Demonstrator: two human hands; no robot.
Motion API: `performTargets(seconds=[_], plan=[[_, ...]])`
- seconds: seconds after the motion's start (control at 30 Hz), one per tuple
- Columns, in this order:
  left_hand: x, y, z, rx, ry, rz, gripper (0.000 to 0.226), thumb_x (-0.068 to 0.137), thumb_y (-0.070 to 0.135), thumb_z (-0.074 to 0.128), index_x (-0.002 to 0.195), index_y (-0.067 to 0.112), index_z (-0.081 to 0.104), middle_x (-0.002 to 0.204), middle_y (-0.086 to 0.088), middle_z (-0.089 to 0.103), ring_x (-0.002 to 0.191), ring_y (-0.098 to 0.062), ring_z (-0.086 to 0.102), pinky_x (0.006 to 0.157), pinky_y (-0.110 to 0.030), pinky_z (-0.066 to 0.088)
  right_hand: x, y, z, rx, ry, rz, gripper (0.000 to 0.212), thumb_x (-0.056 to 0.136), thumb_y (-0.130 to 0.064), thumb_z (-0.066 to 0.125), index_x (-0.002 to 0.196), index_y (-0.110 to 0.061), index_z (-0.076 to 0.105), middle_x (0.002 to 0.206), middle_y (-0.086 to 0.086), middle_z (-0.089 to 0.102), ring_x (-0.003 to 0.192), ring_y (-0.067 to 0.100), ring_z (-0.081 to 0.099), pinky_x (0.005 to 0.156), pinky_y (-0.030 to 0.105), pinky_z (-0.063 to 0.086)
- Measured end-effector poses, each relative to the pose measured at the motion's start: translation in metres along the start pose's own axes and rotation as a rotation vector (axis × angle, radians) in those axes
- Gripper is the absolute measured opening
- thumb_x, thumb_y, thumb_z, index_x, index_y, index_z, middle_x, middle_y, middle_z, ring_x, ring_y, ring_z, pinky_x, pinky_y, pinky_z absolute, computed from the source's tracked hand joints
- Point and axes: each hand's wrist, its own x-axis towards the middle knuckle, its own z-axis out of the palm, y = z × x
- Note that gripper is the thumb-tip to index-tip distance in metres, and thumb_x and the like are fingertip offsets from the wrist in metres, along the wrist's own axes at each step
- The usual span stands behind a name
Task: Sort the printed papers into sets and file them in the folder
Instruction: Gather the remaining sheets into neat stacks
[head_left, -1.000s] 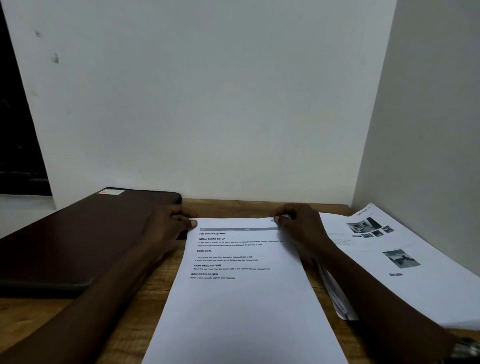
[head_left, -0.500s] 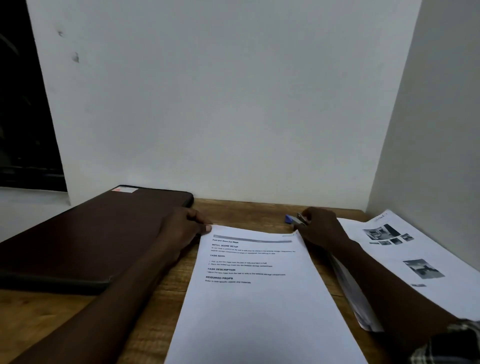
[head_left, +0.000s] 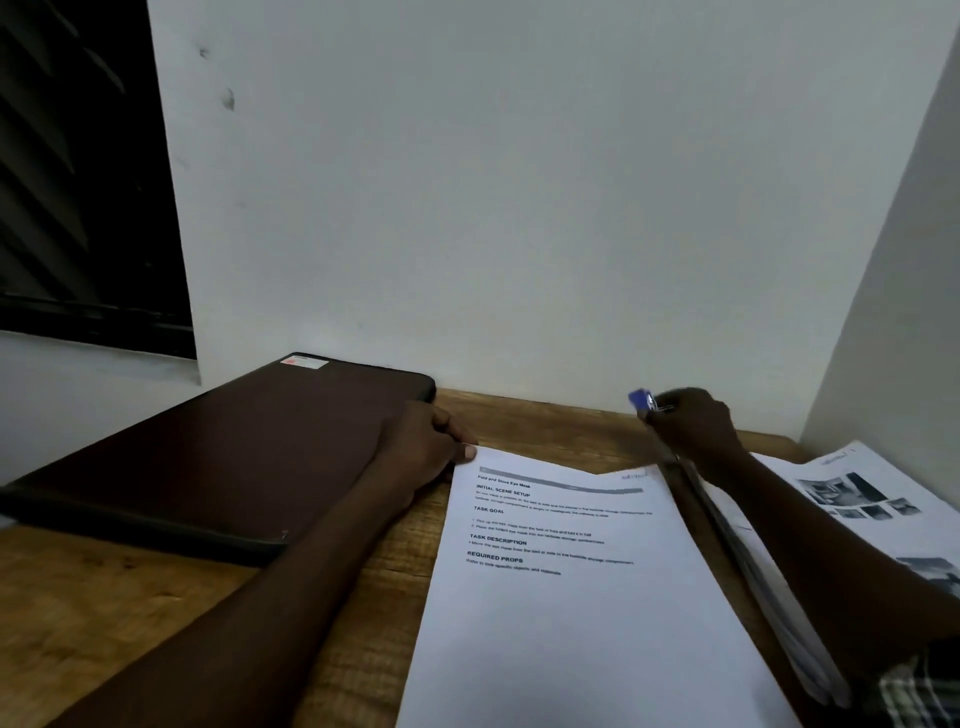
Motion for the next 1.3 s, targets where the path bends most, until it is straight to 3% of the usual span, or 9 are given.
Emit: performTargets(seconds=[0.13, 0.3, 0.4, 0.5, 0.6, 0.9, 1.1, 1.2, 1.3], plan=[[-0.002, 0.003, -0.003, 0.004, 0.061, 0.016, 0.004, 0.079, -0.002, 0.075, 0.079, 0.001, 0.073, 0.079, -0.008, 0.07, 0.072, -0.016, 0.066, 0.052, -0.024, 0.054, -0.014, -0.042, -0.005, 0.594, -0.227, -0.015, 0.02, 0.092, -0.016, 0.063, 0.11, -0.006, 0.066, 0.089, 0.007, 0.065, 0.078, 0.019, 0.064, 0.065, 0.031, 0.046], [-0.005, 0.007, -0.003, 0.048, 0.106, 0.031, 0.003, 0.078, -0.003, 0.076, 0.08, -0.001, 0.074, 0.084, -0.012, 0.071, 0.077, -0.021, 0.068, 0.063, -0.039, 0.061, -0.04, -0.08, 0.018, 0.883, -0.636, 0.153, 0.03, 0.089, -0.038, 0.064, 0.103, -0.012, 0.066, 0.08, -0.005, 0.063, 0.059, 0.008, 0.045, 0.049, 0.019, 0.038], [-0.005, 0.008, -0.003, 0.115, 0.113, 0.066, 0.004, 0.077, -0.001, 0.076, 0.079, 0.003, 0.076, 0.077, -0.004, 0.069, 0.07, -0.013, 0.064, 0.053, -0.024, 0.058, -0.052, -0.089, 0.038, 0.714, -0.578, 0.036, 0.032, 0.088, -0.039, 0.066, 0.101, -0.009, 0.069, 0.08, -0.003, 0.066, 0.058, 0.009, 0.043, 0.052, 0.021, 0.035], [-0.005, 0.008, -0.003, 0.187, 0.124, 0.126, 0.005, 0.076, -0.001, 0.076, 0.079, 0.003, 0.076, 0.068, 0.004, 0.064, 0.063, -0.005, 0.057, 0.047, -0.009, 0.045, -0.061, -0.084, 0.058, 0.267, -0.366, -0.329, 0.027, 0.081, -0.037, 0.075, 0.095, -0.015, 0.07, 0.075, -0.001, 0.066, 0.065, 0.01, 0.054, 0.061, 0.026, 0.041], [-0.004, 0.009, -0.003, 0.251, 0.108, 0.206, 0.012, 0.077, 0.0, 0.076, 0.07, 0.01, 0.073, 0.062, 0.009, 0.061, 0.059, -0.002, 0.054, 0.049, -0.009, 0.037, -0.063, -0.075, 0.063, -0.038, -0.284, -0.516, 0.04, 0.071, -0.045, 0.081, 0.097, -0.022, 0.061, 0.08, -0.009, 0.064, 0.075, 0.01, 0.059, 0.065, 0.026, 0.044], [-0.006, 0.015, 0.003, 0.368, 0.157, 0.43, 0.023, 0.068, -0.009, 0.072, 0.062, 0.013, 0.073, 0.057, 0.016, 0.059, 0.059, -0.001, 0.056, 0.056, -0.008, 0.039, -0.064, -0.087, 0.042, -0.266, -0.338, -0.584, 0.04, 0.065, -0.044, 0.084, 0.102, -0.034, 0.072, 0.103, -0.011, 0.07, 0.096, 0.013, 0.062, 0.075, 0.031, 0.05], [-0.007, 0.014, 0.004, 0.398, 0.194, 0.458, 0.034, 0.068, 0.002, 0.067, 0.053, 0.032, 0.062, 0.063, 0.011, 0.066, 0.068, -0.01, 0.063, 0.066, -0.038, 0.055, -0.07, -0.096, 0.035, -0.331, -0.321, -0.593, 0.046, 0.065, -0.053, 0.082, 0.107, -0.036, 0.072, 0.104, -0.012, 0.072, 0.098, 0.012, 0.063, 0.069, 0.028, 0.04], [-0.011, 0.017, 0.005, 0.37, 0.194, 0.489, 0.023, 0.064, 0.015, 0.059, 0.053, 0.035, 0.059, 0.063, 0.011, 0.065, 0.068, -0.011, 0.063, 0.066, -0.039, 0.054, -0.073, -0.1, 0.031, -0.386, -0.324, -0.597, 0.05, 0.065, -0.055, 0.082, 0.109, -0.035, 0.071, 0.106, -0.009, 0.071, 0.101, 0.014, 0.061, 0.07, 0.028, 0.037], [-0.009, 0.017, 0.007, 0.375, 0.192, 0.518, 0.031, 0.069, 0.002, 0.066, 0.057, 0.03, 0.062, 0.061, 0.013, 0.062, 0.067, -0.008, 0.06, 0.063, -0.036, 0.051, -0.072, -0.101, 0.029, -0.37, -0.344, -0.567, 0.046, 0.064, -0.053, 0.083, 0.105, -0.034, 0.073, 0.102, -0.009, 0.072, 0.099, 0.013, 0.063, 0.073, 0.03, 0.046]])
